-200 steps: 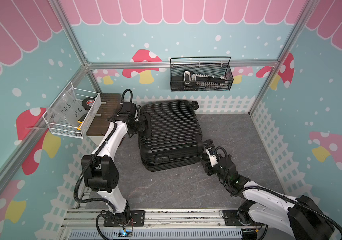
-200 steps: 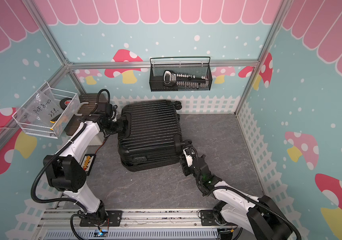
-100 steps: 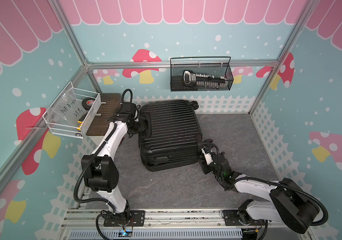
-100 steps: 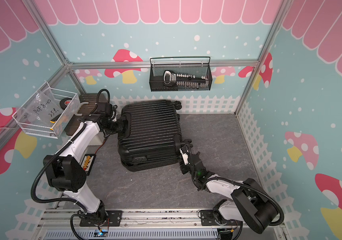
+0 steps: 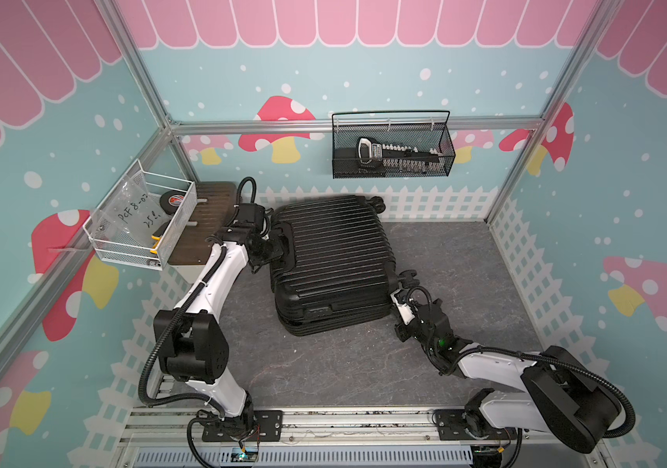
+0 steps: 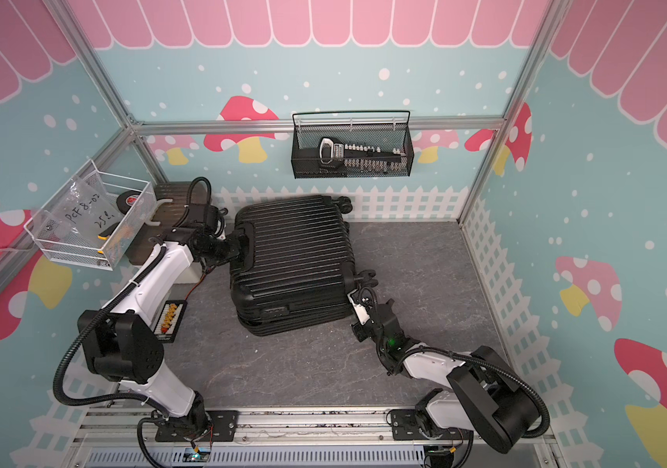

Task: Close the suitcase zippers
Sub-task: Zip the zipper on the suitcase.

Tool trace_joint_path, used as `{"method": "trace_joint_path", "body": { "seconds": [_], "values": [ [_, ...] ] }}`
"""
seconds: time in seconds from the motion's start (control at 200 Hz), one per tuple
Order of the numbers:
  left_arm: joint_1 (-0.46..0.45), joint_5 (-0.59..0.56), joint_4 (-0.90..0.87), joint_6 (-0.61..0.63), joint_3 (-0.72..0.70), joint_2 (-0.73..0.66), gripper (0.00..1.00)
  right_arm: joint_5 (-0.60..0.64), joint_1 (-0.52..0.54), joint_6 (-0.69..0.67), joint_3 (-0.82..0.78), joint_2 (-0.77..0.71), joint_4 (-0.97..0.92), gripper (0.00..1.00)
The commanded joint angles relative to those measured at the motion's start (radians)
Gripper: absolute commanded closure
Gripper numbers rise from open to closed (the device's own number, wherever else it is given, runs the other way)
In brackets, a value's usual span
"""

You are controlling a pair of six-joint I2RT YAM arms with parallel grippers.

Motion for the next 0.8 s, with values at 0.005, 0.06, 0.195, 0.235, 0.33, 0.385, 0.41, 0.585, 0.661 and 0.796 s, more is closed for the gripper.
{"method": "trace_joint_path", "body": {
  "seconds": [0.005,0.06,0.195,0.235,0.33,0.385,0.41,0.585,0.661,0.796],
  "values": [
    [-0.006,0.020,0.198,-0.238,-0.022,-0.107,0.88,-0.115,0.006,-0.044,-0.026,-0.060,0.088,1.00],
    [-0.010,-0.024,0.212,-0.266,-0.039,-0.122,0.90,-0.131,0.006,-0.039,-0.041,-0.082,0.087,1.00],
    [-0.035,-0.106,0.236,-0.356,-0.087,-0.153,0.92,-0.205,0.006,-0.026,-0.052,-0.121,0.078,1.00],
    [-0.053,-0.130,0.258,-0.388,-0.114,-0.165,0.93,-0.230,0.006,-0.021,-0.044,-0.121,0.070,1.00],
    [-0.104,-0.193,0.298,-0.471,-0.168,-0.195,0.95,-0.273,0.008,-0.002,-0.022,-0.101,0.072,1.00],
    [-0.131,-0.234,0.313,-0.524,-0.191,-0.209,0.96,-0.285,0.014,0.008,-0.007,-0.086,0.073,1.00],
    [-0.141,-0.247,0.318,-0.550,-0.201,-0.215,0.97,-0.288,0.020,0.011,-0.001,-0.082,0.073,1.00],
    [-0.231,-0.346,0.360,-0.747,-0.276,-0.255,0.97,-0.274,0.080,0.024,0.024,-0.056,0.098,1.00],
    [-0.276,-0.404,0.361,-0.827,-0.295,-0.265,0.97,-0.253,0.115,0.020,0.036,-0.048,0.096,1.00],
    [-0.345,-0.510,0.363,-0.969,-0.320,-0.280,0.98,-0.231,0.189,0.012,0.058,-0.027,0.098,1.00]
  ]
}}
